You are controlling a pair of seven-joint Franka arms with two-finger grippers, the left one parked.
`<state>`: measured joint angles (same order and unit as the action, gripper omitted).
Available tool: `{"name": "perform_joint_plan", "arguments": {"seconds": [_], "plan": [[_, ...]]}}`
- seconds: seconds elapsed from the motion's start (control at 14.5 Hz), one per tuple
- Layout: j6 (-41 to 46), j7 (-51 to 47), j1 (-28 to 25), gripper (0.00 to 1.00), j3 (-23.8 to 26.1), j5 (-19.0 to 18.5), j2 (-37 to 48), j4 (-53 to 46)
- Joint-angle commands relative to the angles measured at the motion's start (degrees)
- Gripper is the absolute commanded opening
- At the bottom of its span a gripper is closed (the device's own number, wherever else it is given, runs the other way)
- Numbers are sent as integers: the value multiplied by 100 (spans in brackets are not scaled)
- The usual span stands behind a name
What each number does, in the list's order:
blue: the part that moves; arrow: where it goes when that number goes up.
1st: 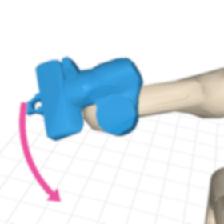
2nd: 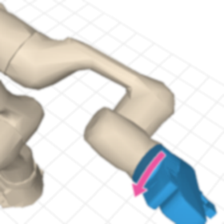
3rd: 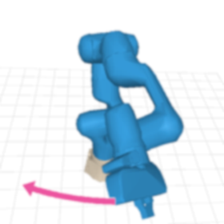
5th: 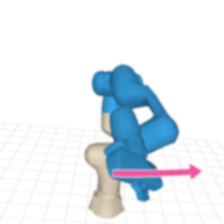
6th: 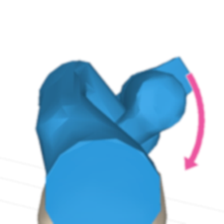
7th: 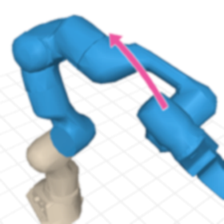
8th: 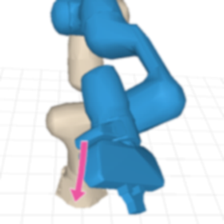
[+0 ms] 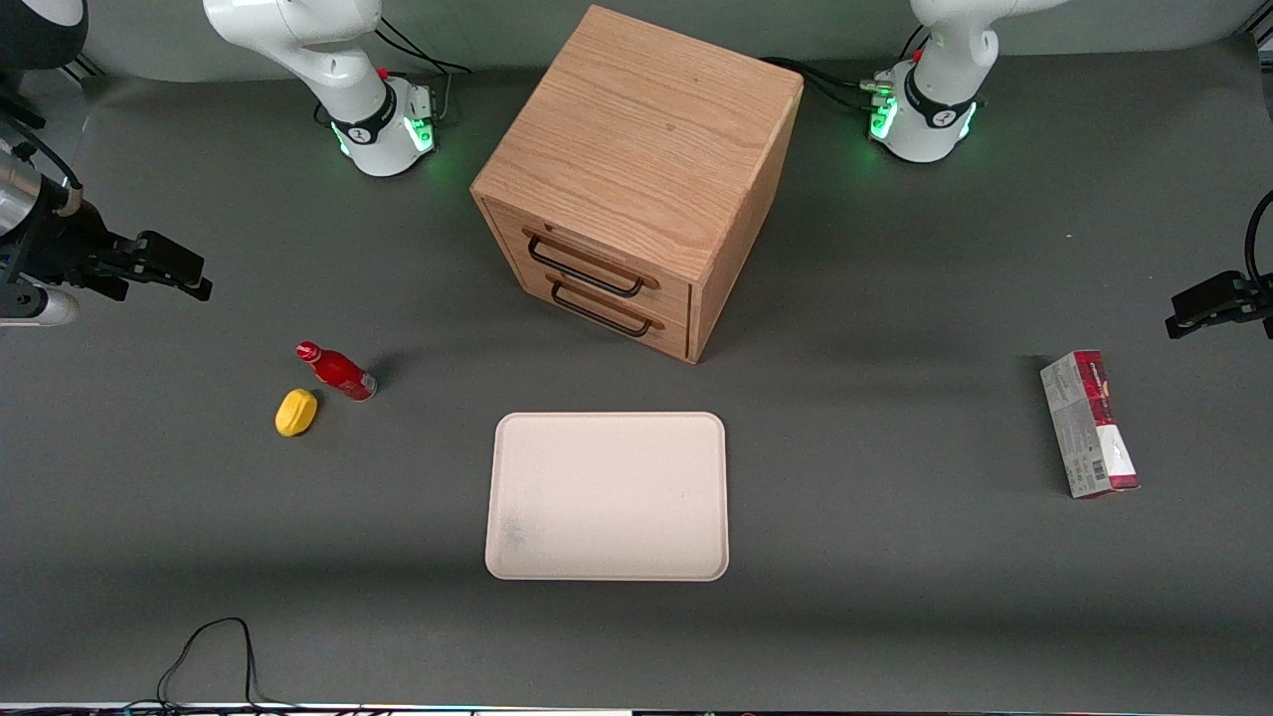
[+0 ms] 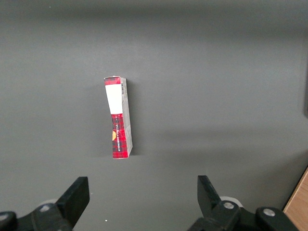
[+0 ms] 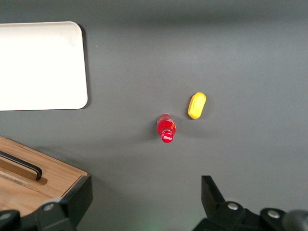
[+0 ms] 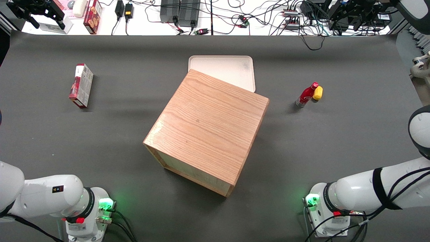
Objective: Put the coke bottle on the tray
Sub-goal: 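Move the right gripper down toward the red Coca-Cola bottle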
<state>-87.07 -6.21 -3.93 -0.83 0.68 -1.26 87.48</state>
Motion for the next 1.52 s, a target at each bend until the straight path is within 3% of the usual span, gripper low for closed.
{"name": "perform_joint_plan", "arguments": {"seconds": [0.0, 0.21, 0.48, 0.97, 1.17, 1.31, 1.45], "plan": [[77, 94, 59, 100, 21, 152, -76, -117], [85, 76, 50, 100, 30, 143, -67, -65], [-141, 163, 68, 100, -14, 143, 30, 838], [-3653, 594, 50, 100, -119, 160, 548, 3992], [-5095, 621, 59, 100, -110, 160, 461, 4916], [-5687, 647, 59, 100, -110, 152, 356, 5252], [-5724, 673, 59, 100, -110, 152, 241, 5253]]}}
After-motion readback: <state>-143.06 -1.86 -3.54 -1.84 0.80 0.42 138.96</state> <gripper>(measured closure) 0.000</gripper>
